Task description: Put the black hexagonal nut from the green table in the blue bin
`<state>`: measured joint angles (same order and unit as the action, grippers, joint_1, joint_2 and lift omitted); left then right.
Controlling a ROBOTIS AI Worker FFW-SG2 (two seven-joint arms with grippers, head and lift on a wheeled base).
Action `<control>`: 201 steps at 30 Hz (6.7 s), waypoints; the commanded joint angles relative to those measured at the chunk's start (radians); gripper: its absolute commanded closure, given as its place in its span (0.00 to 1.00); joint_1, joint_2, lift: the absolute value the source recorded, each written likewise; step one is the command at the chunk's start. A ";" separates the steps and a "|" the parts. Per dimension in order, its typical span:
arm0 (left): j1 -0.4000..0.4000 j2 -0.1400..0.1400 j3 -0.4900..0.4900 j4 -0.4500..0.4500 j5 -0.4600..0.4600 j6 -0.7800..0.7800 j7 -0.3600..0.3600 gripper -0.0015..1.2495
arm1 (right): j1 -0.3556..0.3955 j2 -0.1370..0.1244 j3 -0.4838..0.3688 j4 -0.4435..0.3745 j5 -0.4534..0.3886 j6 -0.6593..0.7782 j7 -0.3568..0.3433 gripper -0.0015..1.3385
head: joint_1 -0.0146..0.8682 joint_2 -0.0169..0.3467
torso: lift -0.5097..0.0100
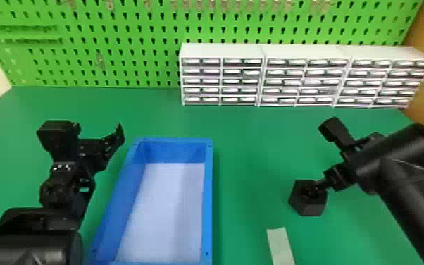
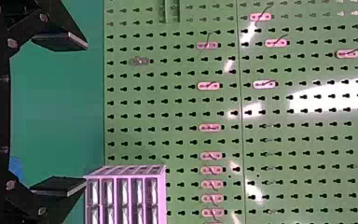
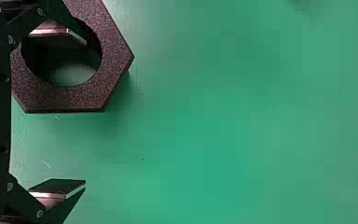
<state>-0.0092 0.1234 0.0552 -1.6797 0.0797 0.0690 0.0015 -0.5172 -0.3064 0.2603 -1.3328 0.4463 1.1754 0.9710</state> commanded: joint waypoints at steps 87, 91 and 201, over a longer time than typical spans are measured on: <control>-0.003 0.010 -0.006 0.000 -0.008 0.000 0.000 0.19 | -0.142 0.026 0.079 -0.263 0.315 0.029 0.311 0.75 | 0.79 0.19 | 0.79; -0.005 0.010 -0.006 0.000 -0.008 0.000 0.000 0.19 | -0.158 0.041 0.114 -0.284 0.282 0.030 0.311 0.75 | 0.79 0.19 | 0.79; -0.008 0.013 -0.005 -0.005 -0.011 0.000 0.000 0.20 | -0.247 0.219 0.524 -0.126 -0.512 -0.112 -0.261 0.25 | 0.79 0.19 | 0.79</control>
<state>-0.0169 0.1361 0.0494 -1.6842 0.0690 0.0690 0.0015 -0.7625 -0.0874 0.7846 -1.4580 -0.0646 1.0630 0.7102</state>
